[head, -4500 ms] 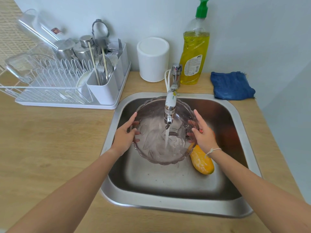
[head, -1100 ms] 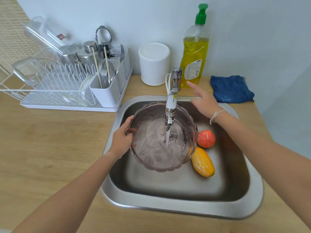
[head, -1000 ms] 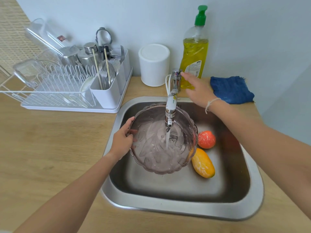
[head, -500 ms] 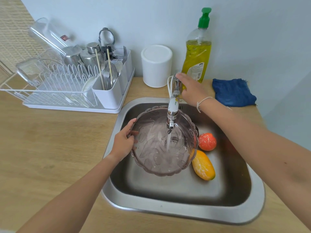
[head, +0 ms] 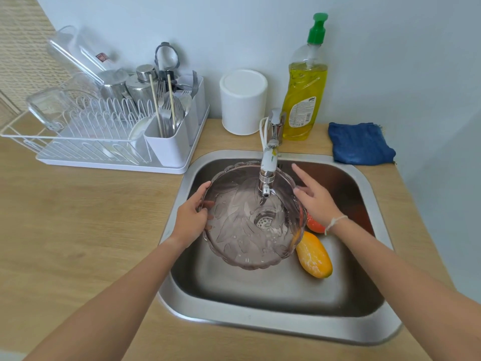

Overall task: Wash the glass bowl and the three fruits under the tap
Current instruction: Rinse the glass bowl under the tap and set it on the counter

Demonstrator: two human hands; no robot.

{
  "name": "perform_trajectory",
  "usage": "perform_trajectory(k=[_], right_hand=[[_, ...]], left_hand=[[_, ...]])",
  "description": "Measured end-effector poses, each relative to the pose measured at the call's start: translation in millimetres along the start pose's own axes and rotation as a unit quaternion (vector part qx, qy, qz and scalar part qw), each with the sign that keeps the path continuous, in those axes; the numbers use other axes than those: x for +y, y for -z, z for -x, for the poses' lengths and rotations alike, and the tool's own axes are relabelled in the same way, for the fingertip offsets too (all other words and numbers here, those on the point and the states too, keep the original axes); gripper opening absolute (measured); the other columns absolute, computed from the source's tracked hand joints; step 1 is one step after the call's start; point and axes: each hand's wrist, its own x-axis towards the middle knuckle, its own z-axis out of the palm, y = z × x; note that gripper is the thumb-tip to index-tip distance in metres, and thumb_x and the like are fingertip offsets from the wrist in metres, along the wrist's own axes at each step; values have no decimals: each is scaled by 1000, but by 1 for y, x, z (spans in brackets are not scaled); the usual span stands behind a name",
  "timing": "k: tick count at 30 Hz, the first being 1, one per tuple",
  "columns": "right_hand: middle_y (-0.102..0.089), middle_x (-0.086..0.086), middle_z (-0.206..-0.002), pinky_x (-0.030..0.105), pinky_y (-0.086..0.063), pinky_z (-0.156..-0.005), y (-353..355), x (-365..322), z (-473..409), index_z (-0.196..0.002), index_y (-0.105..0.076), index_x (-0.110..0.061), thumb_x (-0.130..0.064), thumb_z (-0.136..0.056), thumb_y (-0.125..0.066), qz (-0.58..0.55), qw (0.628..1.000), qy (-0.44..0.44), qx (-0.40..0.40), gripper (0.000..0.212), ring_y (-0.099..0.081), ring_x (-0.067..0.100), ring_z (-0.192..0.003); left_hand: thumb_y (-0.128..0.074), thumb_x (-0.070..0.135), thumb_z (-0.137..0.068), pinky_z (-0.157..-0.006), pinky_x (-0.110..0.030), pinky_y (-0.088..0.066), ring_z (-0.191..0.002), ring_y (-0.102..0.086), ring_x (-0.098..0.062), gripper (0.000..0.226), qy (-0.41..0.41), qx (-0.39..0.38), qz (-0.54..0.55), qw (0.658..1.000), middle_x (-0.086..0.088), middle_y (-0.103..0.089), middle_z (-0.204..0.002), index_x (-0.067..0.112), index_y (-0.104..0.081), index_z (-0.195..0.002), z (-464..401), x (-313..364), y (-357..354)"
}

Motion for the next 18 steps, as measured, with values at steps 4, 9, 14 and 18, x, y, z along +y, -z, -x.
perform_trajectory(k=[4, 9, 14, 18], right_hand=[[-49, -7, -139, 34, -45, -103, -6, 14, 15, -126, -33, -56, -3, -92, -47, -40, 999, -24, -21, 64, -52, 10, -122], [-50, -2, -137, 10, -51, -80, -9, 12, 15, -121, -29, -59, 4, -93, -40, -46, 998, -23, -35, 69, -54, 10, -117], [-56, -4, -133, 44, -55, -86, -11, 10, 10, -120, -26, -68, 2, -92, -42, -8, 999, -3, -39, 78, -64, 22, -105], [-60, -4, -126, 50, -55, -83, -12, 8, 2, -126, -25, -66, 2, -91, -42, 21, 999, 10, -36, 78, -66, 29, -96]], left_hand=[[-37, -11, -89, -59, -19, -56, -93, -62, -25, 69, 2, 1, -7, 1000, -6, -59, -120, 43, -43, -131, 0, -1, 0], [-39, -10, -89, -65, -27, -58, -90, -62, -22, 69, -6, 10, -11, 1000, -3, -63, -113, 47, -44, -129, 3, 0, 1], [-40, -11, -87, -68, -36, -56, -81, -60, -16, 73, -37, 45, -13, 998, 5, -64, -102, 52, -46, -124, 13, 1, 5], [-42, -8, -89, -70, -36, -55, -73, -60, -13, 73, -54, 67, -11, 996, 5, -64, -101, 55, -45, -126, 24, 1, 7]])
